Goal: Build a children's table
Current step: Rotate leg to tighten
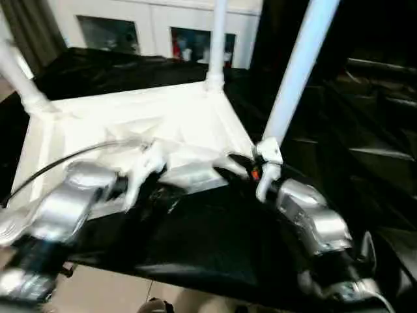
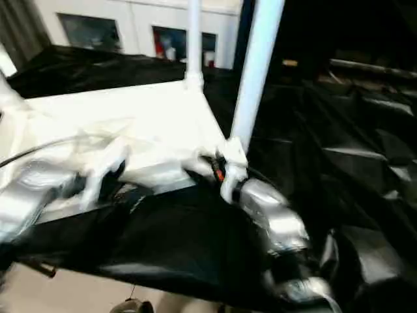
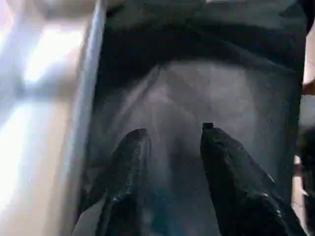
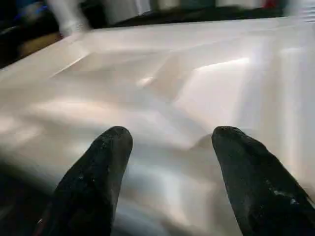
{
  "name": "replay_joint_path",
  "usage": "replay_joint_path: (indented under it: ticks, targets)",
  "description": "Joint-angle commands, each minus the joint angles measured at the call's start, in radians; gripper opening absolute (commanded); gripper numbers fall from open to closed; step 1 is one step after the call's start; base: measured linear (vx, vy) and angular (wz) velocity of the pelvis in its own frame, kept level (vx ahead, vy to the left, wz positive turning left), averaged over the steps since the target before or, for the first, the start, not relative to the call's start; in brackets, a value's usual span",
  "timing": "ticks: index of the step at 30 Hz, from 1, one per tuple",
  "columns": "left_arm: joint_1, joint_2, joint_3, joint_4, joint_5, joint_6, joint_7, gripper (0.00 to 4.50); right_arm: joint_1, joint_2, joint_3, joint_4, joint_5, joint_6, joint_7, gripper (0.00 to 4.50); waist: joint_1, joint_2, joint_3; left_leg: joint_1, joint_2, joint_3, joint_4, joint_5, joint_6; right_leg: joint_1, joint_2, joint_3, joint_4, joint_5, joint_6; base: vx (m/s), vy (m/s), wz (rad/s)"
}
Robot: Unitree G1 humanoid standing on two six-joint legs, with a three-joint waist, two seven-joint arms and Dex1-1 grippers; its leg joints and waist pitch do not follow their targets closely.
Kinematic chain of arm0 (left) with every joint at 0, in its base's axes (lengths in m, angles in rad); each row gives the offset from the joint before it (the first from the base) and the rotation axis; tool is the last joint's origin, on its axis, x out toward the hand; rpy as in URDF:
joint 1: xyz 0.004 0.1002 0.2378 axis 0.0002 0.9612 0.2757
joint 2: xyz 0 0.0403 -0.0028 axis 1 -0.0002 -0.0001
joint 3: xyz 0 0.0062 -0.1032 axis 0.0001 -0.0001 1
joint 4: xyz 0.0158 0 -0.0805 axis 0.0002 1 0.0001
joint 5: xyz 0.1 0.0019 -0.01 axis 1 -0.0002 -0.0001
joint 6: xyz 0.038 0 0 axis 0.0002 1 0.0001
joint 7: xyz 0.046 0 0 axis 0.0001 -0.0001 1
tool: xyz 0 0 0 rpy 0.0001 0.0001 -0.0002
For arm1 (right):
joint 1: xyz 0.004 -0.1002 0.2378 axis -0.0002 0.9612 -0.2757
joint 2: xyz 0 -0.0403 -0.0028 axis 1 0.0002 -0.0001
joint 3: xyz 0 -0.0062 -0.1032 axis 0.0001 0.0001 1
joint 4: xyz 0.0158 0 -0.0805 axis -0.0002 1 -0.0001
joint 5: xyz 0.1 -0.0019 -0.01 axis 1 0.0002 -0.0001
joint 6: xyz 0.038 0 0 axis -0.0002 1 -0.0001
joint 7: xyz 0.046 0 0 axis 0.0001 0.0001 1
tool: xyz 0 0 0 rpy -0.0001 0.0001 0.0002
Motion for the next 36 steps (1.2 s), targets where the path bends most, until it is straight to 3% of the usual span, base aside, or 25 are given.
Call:
replay_joint_path:
  ticks: [1,4,8,10,13,17,19,22,25,26,31,33,35,36]
  targets:
    - [0.058,0.032,0.008,-0.079,0.012,0.066,0.042,2.17,-0.033,0.043,-0.07,0.081,0.01,-0.045,-0.138,2.99,-0.009,0.018,-0.059,0.028,0.037,-0.017,-0.075,-0.144,-0.011,0.045,-0.048,0.049,-0.052,-0.014,-0.245,0.0,0.0,0.0]
    - [0.101,0.06,0.004,-0.086,0.059,0.092,0.098,2.47,-0.073,0.066,-0.139,0.164,0.026,-0.092,-0.251,2.99,-0.01,0.02,-0.056,0.037,0.036,-0.014,-0.076,-0.197,-0.026,0.038,-0.045,0.052,-0.061,-0.073,-0.235,0.0,0.0,0.0]
    - [0.121,0.073,0.004,-0.086,0.081,0.105,0.133,2.74,-0.108,0.071,-0.19,0.23,0.04,-0.128,-0.33,2.99,-0.005,0.021,-0.054,0.042,0.035,-0.014,-0.079,-0.233,-0.046,0.033,-0.04,0.052,-0.064,-0.107,-0.208,0.0,0.0,0.0]
    - [0.127,0.08,0.006,-0.094,0.084,0.112,0.166,2.81,-0.138,0.07,-0.232,0.289,0.046,-0.164,-0.382,2.99,-0.004,0.022,-0.056,0.039,0.033,-0.016,-0.078,-0.222,-0.051,0.037,-0.041,0.052,-0.059,-0.086,-0.203,0.0,0.0,0.0]
    - [0.126,0.079,0.011,-0.096,0.082,0.115,0.18,3.13,-0.149,0.066,-0.249,0.312,0.047,-0.18,-0.404,2.99,-0.004,0.019,-0.058,0.033,0.03,-0.016,-0.075,-0.198,-0.042,0.042,-0.041,0.051,-0.056,-0.056,-0.198,0.0,0.0,0.0]
    - [0.114,0.075,0.029,-0.096,0.079,0.109,0.214,3.5,-0.225,-0.001,-0.33,0.448,0.067,-0.265,-0.48,2.99,-0.004,0.021,-0.058,0.034,0.029,-0.015,-0.072,-0.192,-0.037,0.04,-0.04,0.049,-0.054,-0.051,-0.206,0.0,0.0,0.0]
    - [0.106,0.072,0.04,-0.084,0.075,0.095,0.232,3.63,-0.259,-0.049,-0.356,0.505,0.069,-0.295,-0.486,2.99,0.004,0.02,-0.059,0.041,0.028,-0.009,-0.067,-0.203,-0.033,0.036,-0.037,0.05,-0.056,-0.05,-0.211,0.0,0.0,0.0]
    - [0.1,0.064,0.055,-0.071,0.067,0.068,0.247,3.96,-0.287,-0.101,-0.369,0.552,0.067,-0.31,-0.481,2.99,0.008,0.02,-0.061,0.03,0.027,-0.013,-0.066,-0.174,-0.024,0.045,-0.039,0.048,-0.05,-0.034,-0.206,0.0,0.0,0.0]
    - [0.096,0.055,0.07,-0.063,0.057,0.034,0.256,4.13,-0.309,-0.139,-0.375,0.59,0.061,-0.325,-0.48,2.99,0.008,0.015,-0.064,0.026,0.023,-0.012,-0.059,-0.144,-0.009,0.05,-0.036,0.046,-0.046,0.004,-0.21,0.0,0.0,0.0]
    - [0.098,0.051,0.083,-0.07,0.042,0.029,0.258,4.28,-0.327,-0.168,-0.377,0.626,0.057,-0.337,-0.476,2.99,0.011,0.02,-0.066,0.027,0.022,-0.013,-0.057,-0.137,-0.006,0.05,-0.037,0.045,-0.044,0.014,-0.216,0.0,0.0,0.0]
    - [0.191,0.082,0.153,-0.175,-0.052,0.002,0.193,4.45,-0.385,-0.294,-0.385,0.722,0.041,-0.364,-0.438,2.99,0.004,0.008,-0.062,0.017,0.021,-0.01,-0.051,-0.128,0.033,0.054,-0.036,0.041,-0.046,0.01,-0.237,0.0,0.0,0.0]
    - [0.263,0.131,0.172,-0.225,-0.085,0.013,0.145,4.45,-0.387,-0.319,-0.383,0.738,0.041,-0.37,-0.396,2.99,0.001,0.006,-0.057,0.014,0.021,-0.011,-0.051,-0.136,0.047,0.053,-0.037,0.041,-0.047,-0.017,-0.232,0.0,0.0,0.0]
    - [0.269,0.136,0.175,-0.229,-0.088,0.016,0.141,4.45,-0.386,-0.32,-0.381,0.738,0.041,-0.37,-0.391,2.99,-0.002,0.006,-0.055,0.016,0.023,-0.01,-0.053,-0.148,0.054,0.049,-0.036,0.04,-0.054,-0.051,-0.228,0.0,0.0,0.0]
    - [0.307,0.163,0.189,-0.25,-0.103,0.033,0.117,4.45,-0.38,-0.323,-0.369,0.74,0.033,-0.374,-0.358,2.99,-0.004,0.01,-0.052,0.019,0.024,-0.01,-0.053,-0.168,0.05,0.046,-0.034,0.04,-0.057,-0.084,-0.228,0.0,0.0,0.0]
